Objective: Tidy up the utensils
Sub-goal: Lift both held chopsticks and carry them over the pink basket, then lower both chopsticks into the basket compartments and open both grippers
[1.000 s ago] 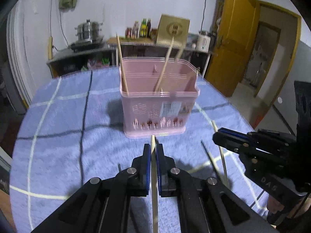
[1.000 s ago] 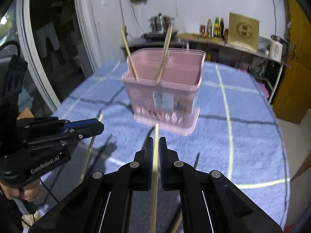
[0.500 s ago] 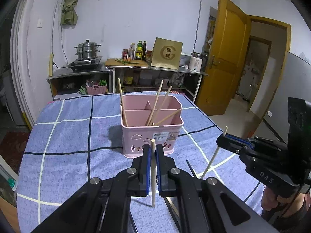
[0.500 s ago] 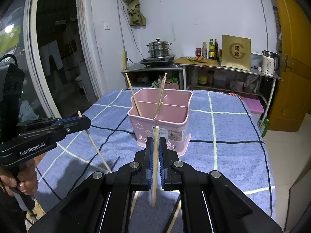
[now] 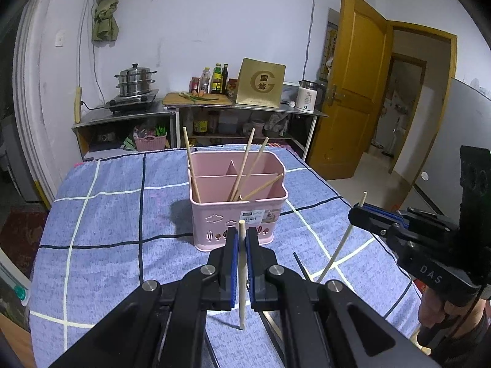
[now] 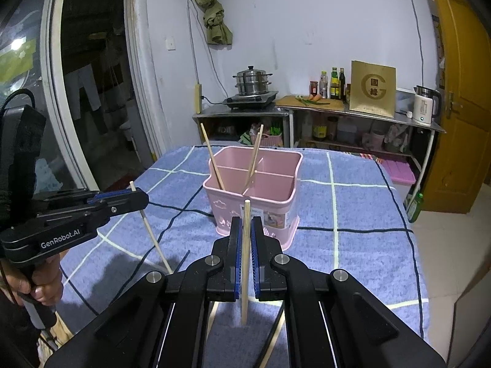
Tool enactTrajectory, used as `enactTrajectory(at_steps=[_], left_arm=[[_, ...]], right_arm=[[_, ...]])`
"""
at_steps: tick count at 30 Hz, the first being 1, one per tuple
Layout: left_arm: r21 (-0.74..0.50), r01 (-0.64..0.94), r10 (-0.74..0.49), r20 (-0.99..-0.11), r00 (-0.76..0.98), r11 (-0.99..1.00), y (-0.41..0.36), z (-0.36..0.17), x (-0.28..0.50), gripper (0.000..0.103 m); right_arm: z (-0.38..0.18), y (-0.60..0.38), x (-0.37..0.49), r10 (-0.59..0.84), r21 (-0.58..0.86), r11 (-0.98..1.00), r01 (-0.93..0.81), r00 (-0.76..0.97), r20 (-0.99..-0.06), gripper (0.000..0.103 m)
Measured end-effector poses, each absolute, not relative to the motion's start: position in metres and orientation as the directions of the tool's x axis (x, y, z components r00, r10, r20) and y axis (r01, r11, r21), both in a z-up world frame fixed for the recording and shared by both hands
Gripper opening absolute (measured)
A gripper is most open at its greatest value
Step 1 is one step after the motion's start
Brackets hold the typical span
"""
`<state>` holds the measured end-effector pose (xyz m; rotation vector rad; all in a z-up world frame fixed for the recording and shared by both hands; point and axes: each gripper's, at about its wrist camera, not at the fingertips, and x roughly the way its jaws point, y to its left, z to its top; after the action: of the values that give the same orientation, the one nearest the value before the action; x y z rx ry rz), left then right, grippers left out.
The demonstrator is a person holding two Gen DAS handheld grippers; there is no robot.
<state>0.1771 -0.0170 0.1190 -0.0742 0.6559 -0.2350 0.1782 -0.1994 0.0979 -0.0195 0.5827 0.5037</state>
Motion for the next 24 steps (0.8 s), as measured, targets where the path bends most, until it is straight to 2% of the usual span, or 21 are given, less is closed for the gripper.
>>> enactTrajectory(at_steps=[7, 24], left_arm=[[-0.138, 0.189, -0.234, -0.587, 0.775, 0.972, -0.008, 0.136, 0.188, 0.005], [-0.131, 0.175, -0.215, -0.448, 0.867, 0.976, 0.006, 0.226, 0.231, 0.005]], right_arm=[[0.112, -0.196, 0.185, 0.459, 0.124, 0.877, -0.464, 0.734, -0.500, 0.005], [0.180, -0.178, 0.220, 0.524, 0.175, 0.852, -0.494, 0.788, -0.324, 0.005]])
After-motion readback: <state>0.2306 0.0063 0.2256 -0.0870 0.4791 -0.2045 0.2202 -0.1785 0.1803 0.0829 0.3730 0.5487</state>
